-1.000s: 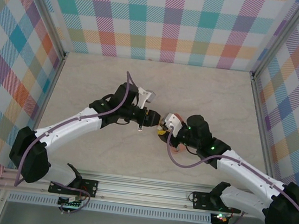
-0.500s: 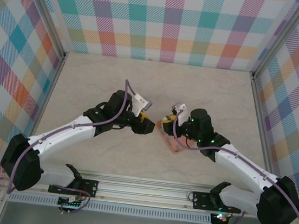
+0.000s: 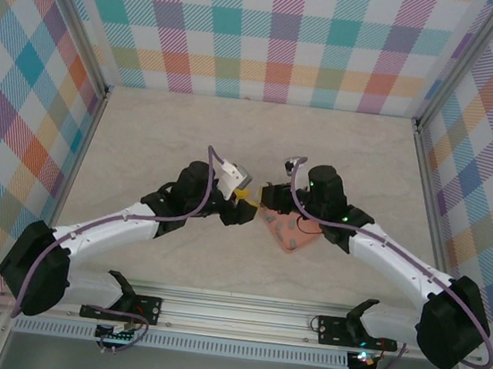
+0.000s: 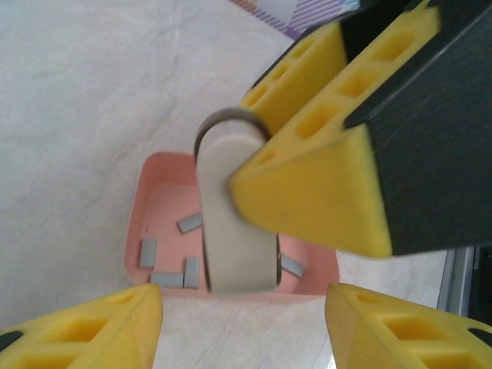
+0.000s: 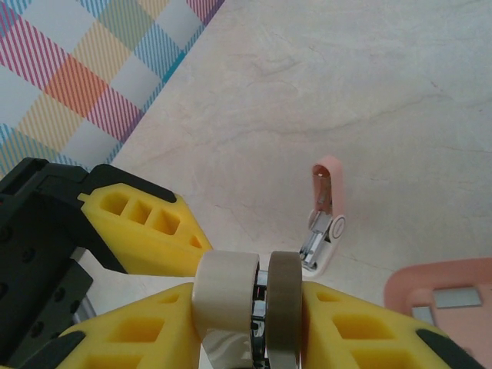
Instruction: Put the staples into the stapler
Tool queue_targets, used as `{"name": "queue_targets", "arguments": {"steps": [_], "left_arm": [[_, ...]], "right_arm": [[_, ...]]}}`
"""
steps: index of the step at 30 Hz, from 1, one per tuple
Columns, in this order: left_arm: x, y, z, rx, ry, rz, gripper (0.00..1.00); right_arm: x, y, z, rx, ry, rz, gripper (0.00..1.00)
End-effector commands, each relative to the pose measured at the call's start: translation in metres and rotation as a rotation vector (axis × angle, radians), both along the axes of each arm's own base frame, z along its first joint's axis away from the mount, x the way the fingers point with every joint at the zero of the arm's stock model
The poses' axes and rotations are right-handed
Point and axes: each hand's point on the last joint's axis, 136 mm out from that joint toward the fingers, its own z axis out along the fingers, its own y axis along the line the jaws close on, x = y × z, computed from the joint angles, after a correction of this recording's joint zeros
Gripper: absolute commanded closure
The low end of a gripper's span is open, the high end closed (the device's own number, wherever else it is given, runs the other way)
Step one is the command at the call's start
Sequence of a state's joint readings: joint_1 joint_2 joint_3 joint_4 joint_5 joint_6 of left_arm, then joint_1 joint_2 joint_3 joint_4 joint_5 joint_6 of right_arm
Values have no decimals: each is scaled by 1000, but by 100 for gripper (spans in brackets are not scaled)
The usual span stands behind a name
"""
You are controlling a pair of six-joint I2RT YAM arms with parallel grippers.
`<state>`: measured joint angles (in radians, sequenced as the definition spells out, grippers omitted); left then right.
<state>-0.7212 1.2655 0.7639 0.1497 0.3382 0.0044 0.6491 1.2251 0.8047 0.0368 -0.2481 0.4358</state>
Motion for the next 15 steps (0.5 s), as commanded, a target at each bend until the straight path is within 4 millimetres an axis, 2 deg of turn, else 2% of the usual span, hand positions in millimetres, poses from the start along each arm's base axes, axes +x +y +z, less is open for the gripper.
{"name": "queue_targets", "arguments": {"steps": [1,11,15], "left_arm": [[6,-10,9,-72,-30,15,43],[8,-15,1,-88,-7,12,50],[5,-16,1,-91,-7,-3,70]], "right_arm": [[1,10,21,80,13,15,67],[-2,12,31,126,9,29,67],[-5,13,35,145,11,48,67]]}}
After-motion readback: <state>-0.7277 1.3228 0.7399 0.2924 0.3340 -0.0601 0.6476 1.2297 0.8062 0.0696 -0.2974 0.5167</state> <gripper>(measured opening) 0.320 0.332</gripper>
